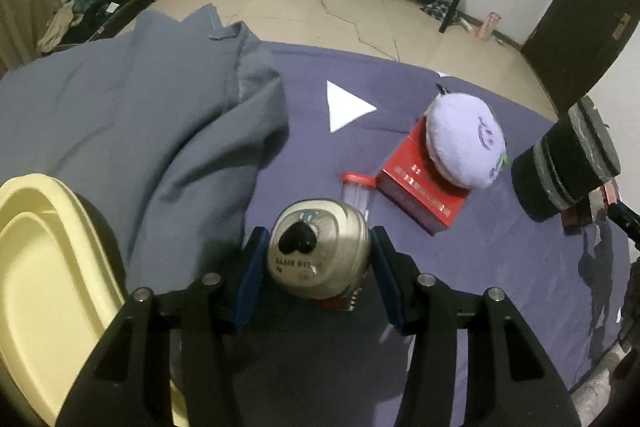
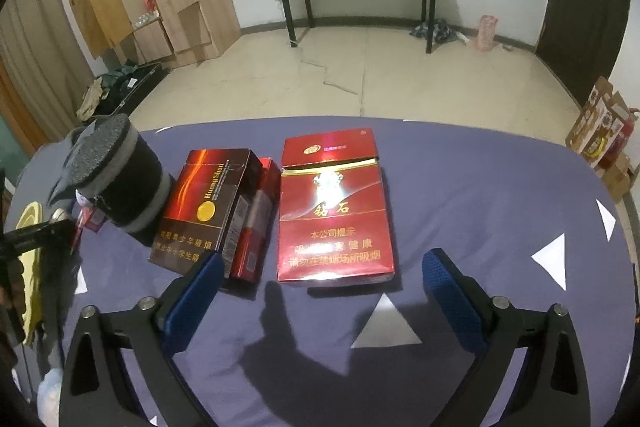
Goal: Organize rigid objects
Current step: 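Grasp the silver tin with the left tool while the right tool grasps a red pack, then carry both items to the yellow tray and release them inside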
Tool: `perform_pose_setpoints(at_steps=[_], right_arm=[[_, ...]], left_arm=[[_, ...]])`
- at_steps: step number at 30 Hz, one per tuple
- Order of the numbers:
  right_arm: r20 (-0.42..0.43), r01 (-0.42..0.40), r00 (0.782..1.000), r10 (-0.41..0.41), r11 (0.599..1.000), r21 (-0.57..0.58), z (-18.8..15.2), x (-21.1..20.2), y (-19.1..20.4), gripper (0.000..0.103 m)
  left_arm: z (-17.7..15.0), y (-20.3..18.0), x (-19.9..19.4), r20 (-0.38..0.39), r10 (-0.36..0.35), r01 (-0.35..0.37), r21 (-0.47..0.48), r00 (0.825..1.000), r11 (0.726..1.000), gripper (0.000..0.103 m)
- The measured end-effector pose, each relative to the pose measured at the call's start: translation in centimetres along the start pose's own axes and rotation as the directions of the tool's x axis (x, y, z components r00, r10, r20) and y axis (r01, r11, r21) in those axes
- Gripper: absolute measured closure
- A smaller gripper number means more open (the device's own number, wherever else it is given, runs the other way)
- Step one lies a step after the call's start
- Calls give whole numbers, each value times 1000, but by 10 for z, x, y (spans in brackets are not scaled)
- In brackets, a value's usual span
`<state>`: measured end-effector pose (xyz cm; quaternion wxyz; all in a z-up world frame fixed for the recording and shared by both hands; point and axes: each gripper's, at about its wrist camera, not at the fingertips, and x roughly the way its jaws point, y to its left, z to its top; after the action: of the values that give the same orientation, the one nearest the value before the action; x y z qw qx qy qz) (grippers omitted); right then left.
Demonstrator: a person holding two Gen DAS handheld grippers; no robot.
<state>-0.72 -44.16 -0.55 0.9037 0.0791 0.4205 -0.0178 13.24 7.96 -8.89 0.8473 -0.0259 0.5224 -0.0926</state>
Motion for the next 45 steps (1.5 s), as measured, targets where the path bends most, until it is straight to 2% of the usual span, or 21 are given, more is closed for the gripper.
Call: perform_pose_setpoints(at_steps=[4, 5, 7, 11, 21, 24, 25, 28, 32, 37, 41, 44, 45], right_arm=[[11, -10, 1000, 10, 1000, 0, -1, 1, 0, 24], [12, -12, 1000, 12, 1000, -8, -1, 1, 1, 34], [12, -20, 1000, 20, 1000, -17, -3, 1, 2, 45], [8, -37, 999, 37, 999, -2, -7, 2, 0, 45], [16, 30, 999, -29, 998, -53, 14, 3, 16, 38], [10, 46, 999, -46, 997, -67, 18, 11, 20, 39], [-2, 50, 999, -50, 996, -69, 18, 14, 20, 43], [8, 24, 1000, -24, 998, -54, 17, 16, 19, 45], [72, -5, 997, 5, 1000, -3, 12, -4, 8, 45], [140, -34, 990, 34, 999, -2, 10, -49, 9, 46], [183, -108, 976, 120, 991, -78, 5, -96, 49, 46], [170, -213, 954, 247, 957, -199, 1, -120, 119, 46], [151, -260, 941, 302, 934, -247, -3, -126, 151, 46]], left_arm=[[-3, -5, -8, 47, -13, 12, 16, 999, 1000, 50], [-3, -7, -10, 51, -9, 8, 25, 999, 1000, 50], [-4, -11, -14, 49, -13, 11, 48, 999, 999, 50], [-4, -14, -9, 20, -11, 10, 76, 1000, 997, 50], [3, -19, -3, 54, 4, -9, 94, 999, 996, 50], [3, -18, -1, 71, -3, -3, 88, 997, 996, 50], [4, -19, -1, 75, -7, 1, 88, 997, 996, 50], [6, -22, -4, 89, -16, 7, 100, 996, 995, 51], [10, -21, -24, 114, -26, 16, 87, 993, 996, 51], [17, -4, -80, 189, -5, -10, 77, 982, 997, 51], [10, 30, -130, 241, 34, -51, 65, 970, 997, 51], [-4, 76, -152, 231, 85, -92, 18, 969, 996, 51], [-10, 93, -157, 222, 108, -112, 5, 969, 994, 51]])
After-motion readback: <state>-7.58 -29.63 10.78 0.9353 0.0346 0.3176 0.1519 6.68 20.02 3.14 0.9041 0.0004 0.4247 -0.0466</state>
